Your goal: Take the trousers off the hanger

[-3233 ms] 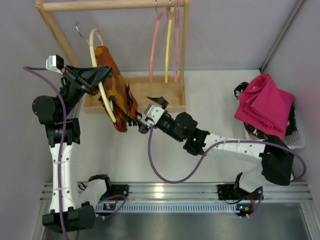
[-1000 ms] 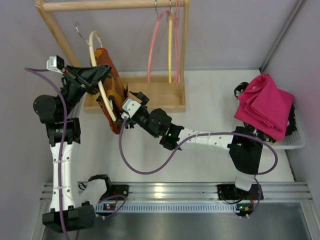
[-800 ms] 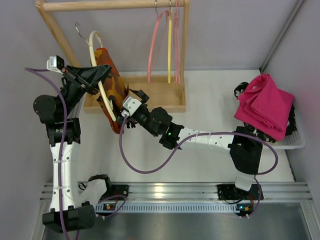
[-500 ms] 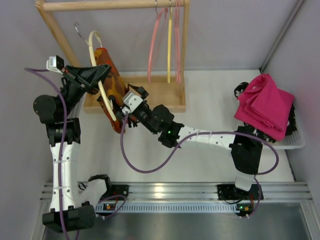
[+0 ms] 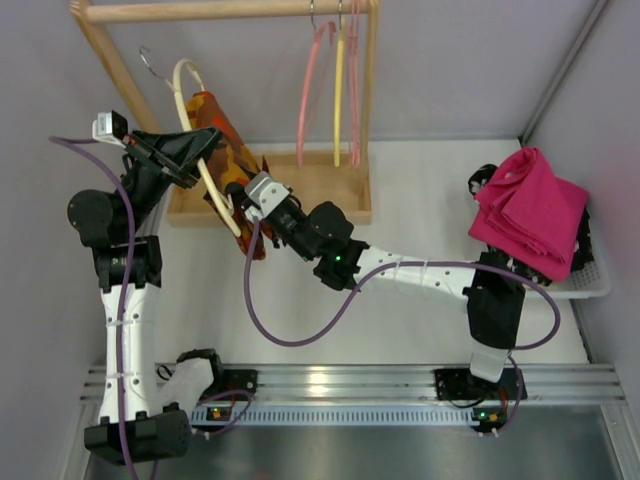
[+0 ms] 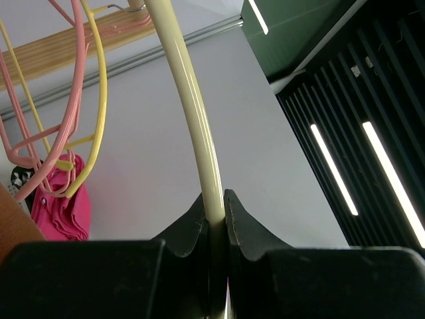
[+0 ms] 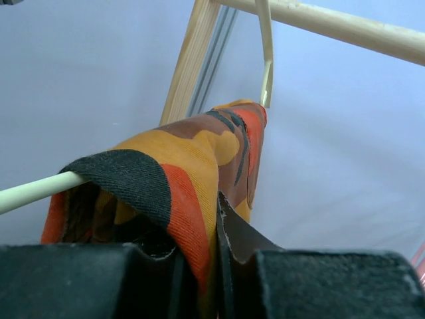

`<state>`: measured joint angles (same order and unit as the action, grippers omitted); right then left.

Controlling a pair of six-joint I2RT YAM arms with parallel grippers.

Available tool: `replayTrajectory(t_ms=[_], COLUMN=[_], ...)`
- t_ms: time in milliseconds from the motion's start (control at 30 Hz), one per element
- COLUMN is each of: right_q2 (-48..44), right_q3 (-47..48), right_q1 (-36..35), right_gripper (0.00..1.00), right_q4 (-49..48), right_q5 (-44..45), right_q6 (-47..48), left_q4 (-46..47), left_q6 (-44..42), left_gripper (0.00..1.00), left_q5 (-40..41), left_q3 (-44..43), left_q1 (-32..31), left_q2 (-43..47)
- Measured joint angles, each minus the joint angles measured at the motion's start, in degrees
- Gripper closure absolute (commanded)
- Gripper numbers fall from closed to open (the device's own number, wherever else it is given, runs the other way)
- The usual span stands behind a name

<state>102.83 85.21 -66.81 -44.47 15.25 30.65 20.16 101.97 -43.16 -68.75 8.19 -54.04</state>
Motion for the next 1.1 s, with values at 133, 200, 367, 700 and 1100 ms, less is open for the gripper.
replayTrajectory(t_ms=[133,200,367,700,1100], right_q2=[0.0,0.0,-0.1,-0.8,-1.2], right_q3=[0.0,-0.1,-0.1,1.3,7.6], right_q1=[0.0,0.0,0.0,0.2,0.2], right_gripper=[1.0,1.0,1.0,1.0,1.0], right_q4=[0.0,0.2,2.4,14.2,24.9], right_q5=[-0.2,-0.1,0.5,1.9,3.7], right_q6=[0.3,0.2,-1.0,-5.5,-8.4], left_q4=[0.3,0.7,1.0,0.4,0.4], left_q6=[0.0,0.0,-1.6,-9.0,-15.0], left_gripper=[1.0,1.0,1.0,1.0,1.0], left_q5=[0.2,0.2,-0.4,-1.1,1.9], left_q3=[0.4,0.9,4.1,17.0,24.1], left_q1=[-0.1,-0.1,-0.2,-0.3,-0.2], left_q2=[0.0,-0.1,0.0,3.8,9.3])
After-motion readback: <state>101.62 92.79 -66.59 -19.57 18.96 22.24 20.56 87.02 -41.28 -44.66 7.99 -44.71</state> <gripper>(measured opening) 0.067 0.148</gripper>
